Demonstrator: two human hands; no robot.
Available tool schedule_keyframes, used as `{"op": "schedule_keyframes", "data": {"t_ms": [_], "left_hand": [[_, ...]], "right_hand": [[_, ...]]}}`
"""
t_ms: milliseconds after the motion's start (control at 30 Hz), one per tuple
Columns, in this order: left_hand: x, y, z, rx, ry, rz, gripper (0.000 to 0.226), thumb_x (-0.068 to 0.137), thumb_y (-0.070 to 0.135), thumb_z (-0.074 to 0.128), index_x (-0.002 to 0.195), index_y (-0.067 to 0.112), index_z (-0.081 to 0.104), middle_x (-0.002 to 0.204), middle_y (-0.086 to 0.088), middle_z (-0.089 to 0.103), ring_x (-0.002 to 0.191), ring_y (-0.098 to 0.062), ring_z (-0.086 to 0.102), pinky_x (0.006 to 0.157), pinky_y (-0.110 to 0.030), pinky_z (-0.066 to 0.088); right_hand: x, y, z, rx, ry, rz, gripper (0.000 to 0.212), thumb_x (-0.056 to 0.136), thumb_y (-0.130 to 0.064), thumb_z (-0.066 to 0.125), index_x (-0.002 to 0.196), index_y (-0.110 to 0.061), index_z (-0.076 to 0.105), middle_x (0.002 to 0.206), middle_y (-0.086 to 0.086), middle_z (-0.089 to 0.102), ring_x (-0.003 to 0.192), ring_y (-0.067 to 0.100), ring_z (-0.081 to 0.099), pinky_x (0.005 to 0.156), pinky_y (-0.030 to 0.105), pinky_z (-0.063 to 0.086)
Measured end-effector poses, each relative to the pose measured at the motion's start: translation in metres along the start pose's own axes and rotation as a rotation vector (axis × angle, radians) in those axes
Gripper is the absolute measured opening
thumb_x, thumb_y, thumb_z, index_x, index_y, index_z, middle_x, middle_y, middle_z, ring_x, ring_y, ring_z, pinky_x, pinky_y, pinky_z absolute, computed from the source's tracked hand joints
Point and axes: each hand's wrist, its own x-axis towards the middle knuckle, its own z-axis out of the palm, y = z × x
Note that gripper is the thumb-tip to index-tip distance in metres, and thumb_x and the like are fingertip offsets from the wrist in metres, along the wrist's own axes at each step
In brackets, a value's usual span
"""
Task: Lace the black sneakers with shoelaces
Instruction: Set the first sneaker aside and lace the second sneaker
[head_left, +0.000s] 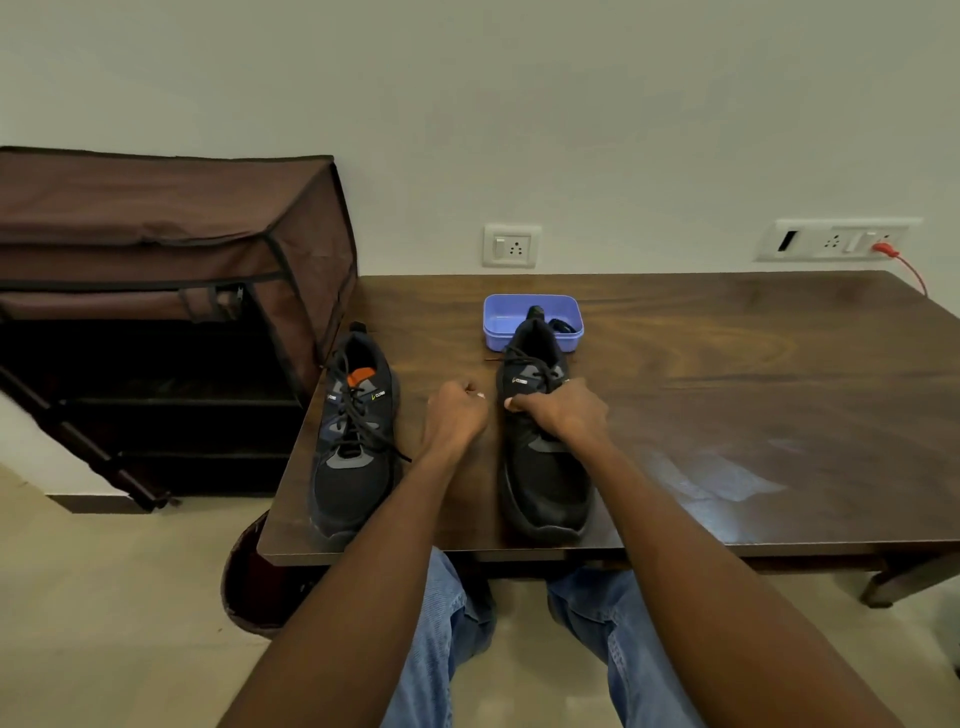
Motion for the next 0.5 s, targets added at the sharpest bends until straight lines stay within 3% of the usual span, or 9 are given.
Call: {"op": "schedule_keyframes", "data": {"t_ms": [100, 267, 367, 433, 500], "left_hand": [[0.009, -0.009, -0.002, -0.096, -0.020, -0.063, 0.021, 0.081, 0.021, 0.050, 0.084, 0.015, 0.070, 0.095, -0.011, 0.073, 0.095, -0.034, 0.067, 0.085, -0.044, 0.056], [0.030, -0.029, 0.005, -0.099, -0.069, -0.147, 0.025, 0.069, 0.024, 0.050, 0.084, 0.017, 0.070, 0.090, -0.008, 0.071, 0.085, -0.029, 0.068, 0.078, -0.048, 0.061], [0.011, -0.014, -0.005, -0.072, -0.082, -0.136, 0.019, 0.077, 0.018, 0.053, 0.084, 0.016, 0.071, 0.084, -0.006, 0.071, 0.080, -0.025, 0.069, 0.076, -0.046, 0.061], [0.008, -0.011, -0.006, -0.061, -0.081, -0.138, 0.018, 0.082, 0.017, 0.054, 0.087, 0.014, 0.071, 0.085, -0.007, 0.070, 0.080, -0.024, 0.069, 0.076, -0.046, 0.062], [0.010, -0.013, -0.006, -0.057, -0.076, -0.152, 0.015, 0.084, 0.018, 0.055, 0.088, 0.012, 0.069, 0.088, -0.007, 0.070, 0.080, -0.024, 0.069, 0.075, -0.046, 0.062]], "right_hand": [[-0.007, -0.009, 0.022, -0.074, -0.058, -0.045, 0.089, 0.063, -0.062, 0.079, 0.132, -0.011, 0.051, 0.124, 0.012, 0.063, 0.116, 0.032, 0.059, 0.094, 0.042, 0.052], [-0.015, -0.012, 0.035, -0.238, -0.137, -0.079, 0.082, 0.079, -0.058, 0.071, 0.139, -0.010, 0.042, 0.129, 0.015, 0.057, 0.115, 0.031, 0.060, 0.082, 0.037, 0.050], [-0.013, -0.015, 0.021, -0.329, -0.303, -0.187, 0.066, 0.081, -0.054, 0.073, 0.132, -0.017, 0.054, 0.121, 0.009, 0.062, 0.106, 0.027, 0.062, 0.083, 0.035, 0.051], [-0.009, -0.013, 0.003, -0.271, -0.414, -0.183, 0.054, 0.080, -0.049, 0.078, 0.118, -0.015, 0.061, 0.105, 0.003, 0.065, 0.091, 0.019, 0.062, 0.075, 0.030, 0.049], [-0.002, -0.010, -0.012, -0.204, -0.424, -0.162, 0.044, 0.078, -0.042, 0.082, 0.104, -0.013, 0.062, 0.094, 0.001, 0.064, 0.082, 0.014, 0.059, 0.069, 0.027, 0.045]]}}
